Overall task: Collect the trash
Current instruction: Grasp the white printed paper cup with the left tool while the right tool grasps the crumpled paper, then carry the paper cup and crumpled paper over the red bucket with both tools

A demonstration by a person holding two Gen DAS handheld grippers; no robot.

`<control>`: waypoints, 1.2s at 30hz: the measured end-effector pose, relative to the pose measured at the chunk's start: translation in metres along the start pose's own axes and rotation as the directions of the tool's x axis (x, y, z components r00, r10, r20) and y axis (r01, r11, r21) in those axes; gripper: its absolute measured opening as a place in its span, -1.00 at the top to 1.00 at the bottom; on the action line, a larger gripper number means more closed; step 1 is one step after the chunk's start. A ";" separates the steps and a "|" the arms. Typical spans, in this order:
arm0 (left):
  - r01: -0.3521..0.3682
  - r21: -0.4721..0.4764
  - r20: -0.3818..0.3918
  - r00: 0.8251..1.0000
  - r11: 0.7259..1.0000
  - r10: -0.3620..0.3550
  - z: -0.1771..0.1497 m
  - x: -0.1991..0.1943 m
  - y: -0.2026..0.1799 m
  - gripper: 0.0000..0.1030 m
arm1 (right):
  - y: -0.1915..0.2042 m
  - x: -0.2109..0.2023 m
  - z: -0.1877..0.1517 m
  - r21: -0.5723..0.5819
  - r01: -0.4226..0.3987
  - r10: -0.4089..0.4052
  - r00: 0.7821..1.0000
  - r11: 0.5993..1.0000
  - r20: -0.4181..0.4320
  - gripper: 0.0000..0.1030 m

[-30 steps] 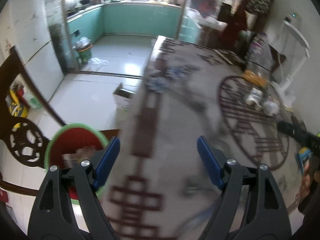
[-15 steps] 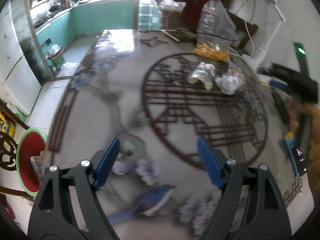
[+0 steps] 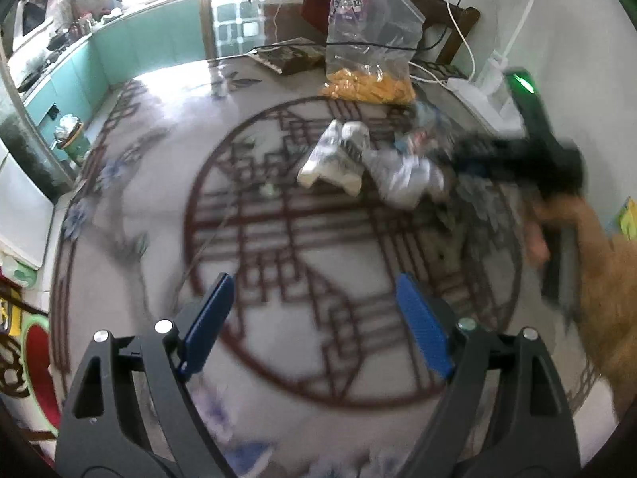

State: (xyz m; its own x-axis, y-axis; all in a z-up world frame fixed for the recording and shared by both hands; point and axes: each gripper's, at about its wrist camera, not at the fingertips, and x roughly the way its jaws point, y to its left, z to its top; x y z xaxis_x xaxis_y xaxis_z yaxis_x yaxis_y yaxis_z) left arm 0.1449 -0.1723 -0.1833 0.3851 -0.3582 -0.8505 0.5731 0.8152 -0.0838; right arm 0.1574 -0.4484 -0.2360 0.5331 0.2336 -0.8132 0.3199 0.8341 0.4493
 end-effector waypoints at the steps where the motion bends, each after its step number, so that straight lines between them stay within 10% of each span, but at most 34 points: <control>1: 0.003 -0.001 0.004 1.000 1.000 -0.003 0.009 0.006 -0.001 -0.58 | -0.001 -0.007 -0.009 -0.002 -0.020 0.020 1.000 1.000 0.001 0.32; 10: 0.028 0.036 -0.009 1.000 0.999 -0.028 0.109 0.098 -0.014 -0.58 | -0.029 -0.065 -0.069 0.076 -0.027 0.020 0.996 0.997 0.088 0.30; 16: 0.049 0.045 -0.123 0.991 0.998 -0.043 0.114 0.155 -0.024 -0.57 | -0.041 -0.074 -0.076 0.121 0.010 -0.022 0.995 0.993 0.101 0.28; 19: 0.069 -0.019 -0.154 0.985 0.997 -0.072 0.108 0.167 -0.017 -0.26 | -0.039 -0.075 -0.075 0.116 0.016 -0.028 0.994 0.993 0.106 0.27; 36: 0.048 0.002 0.089 0.995 0.999 -0.048 0.062 0.008 -0.007 -0.22 | 0.057 -0.105 -0.075 -0.101 0.019 0.003 0.978 0.995 0.209 0.27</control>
State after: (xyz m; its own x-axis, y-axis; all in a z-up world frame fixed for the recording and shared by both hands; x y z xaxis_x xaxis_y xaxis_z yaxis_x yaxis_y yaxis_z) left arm 0.1885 -0.2091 -0.1572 0.4201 -0.4355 -0.7962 0.5921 0.7964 -0.1232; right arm 0.0609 -0.3882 -0.1530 0.6862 0.1260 -0.7164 0.2492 0.8846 0.3942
